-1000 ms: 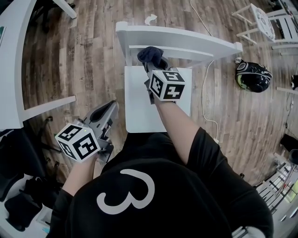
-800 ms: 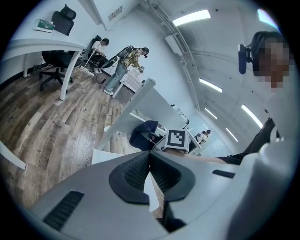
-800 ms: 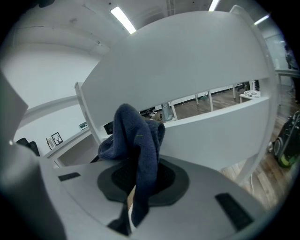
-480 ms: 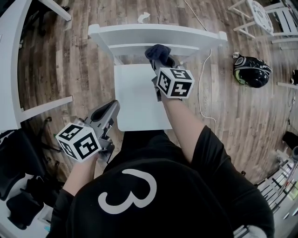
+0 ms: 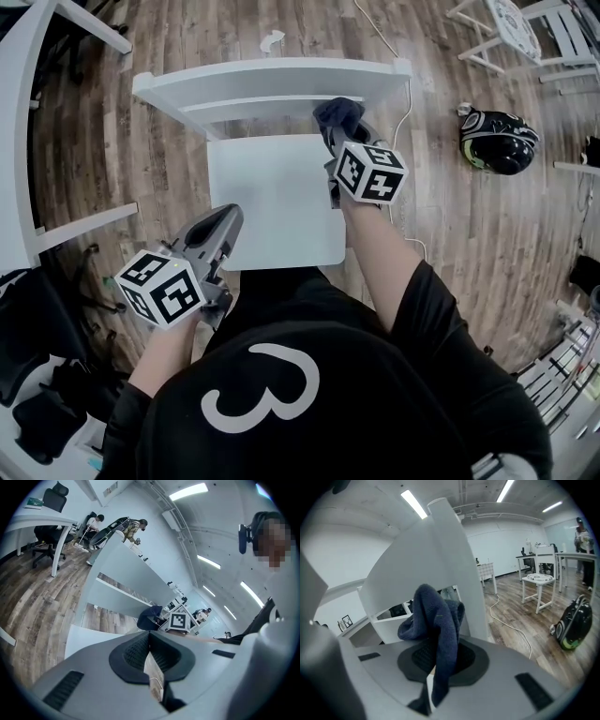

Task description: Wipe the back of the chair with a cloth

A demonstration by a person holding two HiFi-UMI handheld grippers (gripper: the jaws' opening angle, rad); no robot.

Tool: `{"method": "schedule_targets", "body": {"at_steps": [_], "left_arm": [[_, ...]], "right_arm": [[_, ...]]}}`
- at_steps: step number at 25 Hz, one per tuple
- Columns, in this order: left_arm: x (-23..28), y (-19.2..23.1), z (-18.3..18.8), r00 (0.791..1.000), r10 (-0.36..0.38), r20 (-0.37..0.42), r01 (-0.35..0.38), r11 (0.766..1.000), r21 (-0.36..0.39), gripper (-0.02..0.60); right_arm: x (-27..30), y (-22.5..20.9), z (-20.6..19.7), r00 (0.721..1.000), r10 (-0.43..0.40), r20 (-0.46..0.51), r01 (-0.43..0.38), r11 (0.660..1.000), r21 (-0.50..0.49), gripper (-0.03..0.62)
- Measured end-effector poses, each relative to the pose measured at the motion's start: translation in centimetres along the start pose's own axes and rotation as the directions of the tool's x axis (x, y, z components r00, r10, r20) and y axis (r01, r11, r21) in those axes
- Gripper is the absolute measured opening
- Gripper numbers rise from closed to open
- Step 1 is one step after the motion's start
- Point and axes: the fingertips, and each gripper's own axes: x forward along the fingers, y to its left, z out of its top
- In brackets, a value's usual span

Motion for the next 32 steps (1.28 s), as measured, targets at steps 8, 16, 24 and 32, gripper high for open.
{"method": "schedule_targets", "body": {"at_steps": [8, 16, 24, 32], "left_arm": [[1.1, -1.9, -0.6, 1.000, 0.020, 0.022, -0.020, 1.000, 0.002, 0.014], [-0.4, -3.3, -1.5, 0.998, 0.049, 0.044, -0.051, 0.998, 0.036, 0.014], [-1.1, -7.6, -0.3, 0.995, -0.058, 0.076, 0.049, 0.992, 0.116, 0.014], [-11.6, -15.0, -1.4, 0.963, -0.246, 0.114, 0.207, 0.939, 0.273, 0.013]], "right_arm": [[-1.0, -3.0, 0.4, 1.000, -0.006, 0.017, 0.005, 0.998, 0.057, 0.048], [-4.0, -1.8, 2.3, 0.990, 0.120, 0.067, -0.124, 0.991, 0.051, 0.049], [-16.2, 5.0, 5.4, 0.903, 0.400, 0.157, -0.388, 0.916, -0.097, 0.049], [-32.5, 17.2, 3.2, 0.821, 0.554, 0.134, -0.537, 0.831, -0.144, 0.049]]}}
